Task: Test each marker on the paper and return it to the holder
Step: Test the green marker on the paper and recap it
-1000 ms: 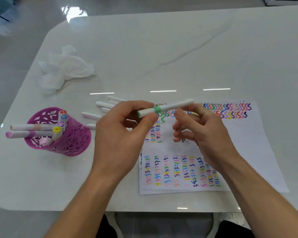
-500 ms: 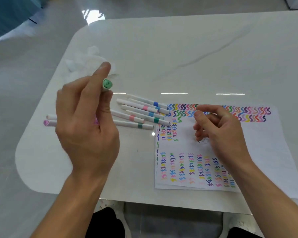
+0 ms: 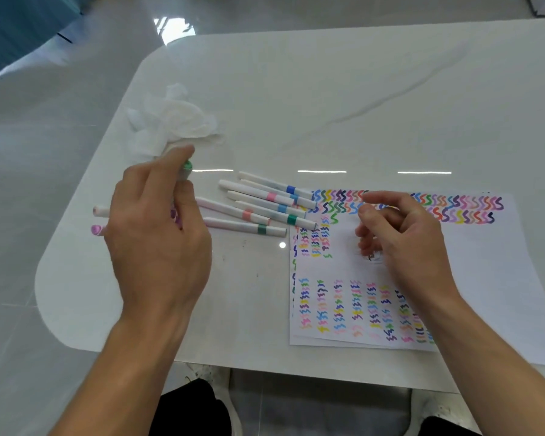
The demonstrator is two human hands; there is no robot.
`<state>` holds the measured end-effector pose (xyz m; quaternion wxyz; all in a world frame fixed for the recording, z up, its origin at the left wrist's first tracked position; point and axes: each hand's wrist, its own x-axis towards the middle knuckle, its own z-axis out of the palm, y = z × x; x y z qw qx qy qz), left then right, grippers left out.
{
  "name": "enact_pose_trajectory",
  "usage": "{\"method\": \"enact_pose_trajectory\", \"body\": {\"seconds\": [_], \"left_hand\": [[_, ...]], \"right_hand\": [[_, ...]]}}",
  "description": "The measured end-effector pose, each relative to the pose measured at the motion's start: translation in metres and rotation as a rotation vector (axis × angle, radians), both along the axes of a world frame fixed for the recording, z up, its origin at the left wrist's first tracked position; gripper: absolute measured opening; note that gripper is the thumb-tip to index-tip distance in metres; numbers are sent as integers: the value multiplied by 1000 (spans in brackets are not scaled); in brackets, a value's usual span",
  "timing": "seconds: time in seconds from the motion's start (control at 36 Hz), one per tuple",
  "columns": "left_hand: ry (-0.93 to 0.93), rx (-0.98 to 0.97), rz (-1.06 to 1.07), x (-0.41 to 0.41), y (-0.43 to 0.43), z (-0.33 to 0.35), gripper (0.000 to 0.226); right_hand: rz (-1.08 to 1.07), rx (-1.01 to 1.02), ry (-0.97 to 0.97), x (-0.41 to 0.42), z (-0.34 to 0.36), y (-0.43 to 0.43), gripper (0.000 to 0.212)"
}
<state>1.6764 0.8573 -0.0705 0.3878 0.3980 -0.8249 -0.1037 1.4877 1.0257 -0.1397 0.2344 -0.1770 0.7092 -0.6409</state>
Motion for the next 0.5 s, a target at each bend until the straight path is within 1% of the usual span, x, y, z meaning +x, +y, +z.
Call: {"method": "enact_pose_trajectory", "body": {"seconds": [0.08, 0.25, 0.42, 0.5], "left_hand": [[-51, 20, 29, 1, 0, 0, 29], [-104, 52, 80, 0, 2, 1, 31], [-90, 40, 82, 0, 3, 1, 23], [-77, 23, 86, 1, 2, 3, 28]], "right_hand": [[-1, 1, 8, 0, 0, 0, 11], [-3, 6, 11, 0, 0, 0, 12], [-2, -5, 2, 0, 1, 0, 12], [-2, -7, 4, 1, 1, 0, 12]]}}
